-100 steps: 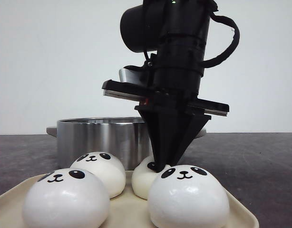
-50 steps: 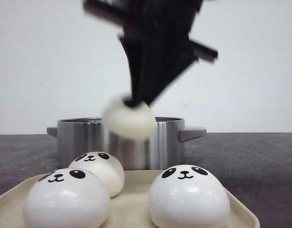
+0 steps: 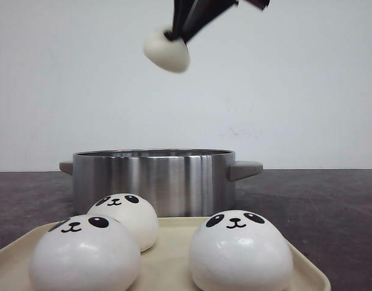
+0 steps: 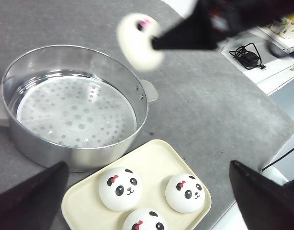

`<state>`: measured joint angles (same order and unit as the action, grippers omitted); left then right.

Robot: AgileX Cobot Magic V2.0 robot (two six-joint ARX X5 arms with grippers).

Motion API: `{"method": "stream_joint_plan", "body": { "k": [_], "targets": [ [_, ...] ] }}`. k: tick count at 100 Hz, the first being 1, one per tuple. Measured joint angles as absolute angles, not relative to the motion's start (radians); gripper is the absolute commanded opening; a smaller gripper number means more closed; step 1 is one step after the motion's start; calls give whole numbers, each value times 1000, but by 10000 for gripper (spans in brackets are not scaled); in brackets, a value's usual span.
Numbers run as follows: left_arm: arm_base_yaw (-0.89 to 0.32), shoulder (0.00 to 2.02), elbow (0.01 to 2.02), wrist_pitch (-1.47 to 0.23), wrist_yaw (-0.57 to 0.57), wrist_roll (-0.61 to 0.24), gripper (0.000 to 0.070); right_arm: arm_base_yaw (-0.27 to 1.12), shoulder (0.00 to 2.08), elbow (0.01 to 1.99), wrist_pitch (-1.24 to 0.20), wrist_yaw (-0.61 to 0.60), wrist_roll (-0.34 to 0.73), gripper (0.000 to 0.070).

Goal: Steam buns
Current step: 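Lift the bun with the right gripper and carry it over the pot, then lower the bun into the pot, open the right gripper, withdraw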

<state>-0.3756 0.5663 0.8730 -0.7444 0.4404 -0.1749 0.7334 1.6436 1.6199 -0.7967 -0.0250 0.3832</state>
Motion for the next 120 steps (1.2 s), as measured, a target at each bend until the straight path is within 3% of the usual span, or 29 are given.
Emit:
{"method": "stream_joint_plan", "body": {
  "k": [24,43,89,94,104,120],
  "targets": [
    [-376,566,873,-745,440,-175,700,655,1920,1745,-813,-49,376,0],
    [-376,566,873,-746,440,-175,700,633,2075,1757,-806,-52,430,0],
    [-376,566,873,-783,440,-175,700,614,2123,1758,-692,26,515,4],
    [-376,566,873,-785,440,-175,700,614,2123,1758,-695,23,522,53],
    [-376,566,873,-785,440,-175,700,614,2123,1758,-699,23,525,257],
    [-376,566,873,-785,440,-175,700,612,2123,1759,-728,23,543,385]
  ]
}}
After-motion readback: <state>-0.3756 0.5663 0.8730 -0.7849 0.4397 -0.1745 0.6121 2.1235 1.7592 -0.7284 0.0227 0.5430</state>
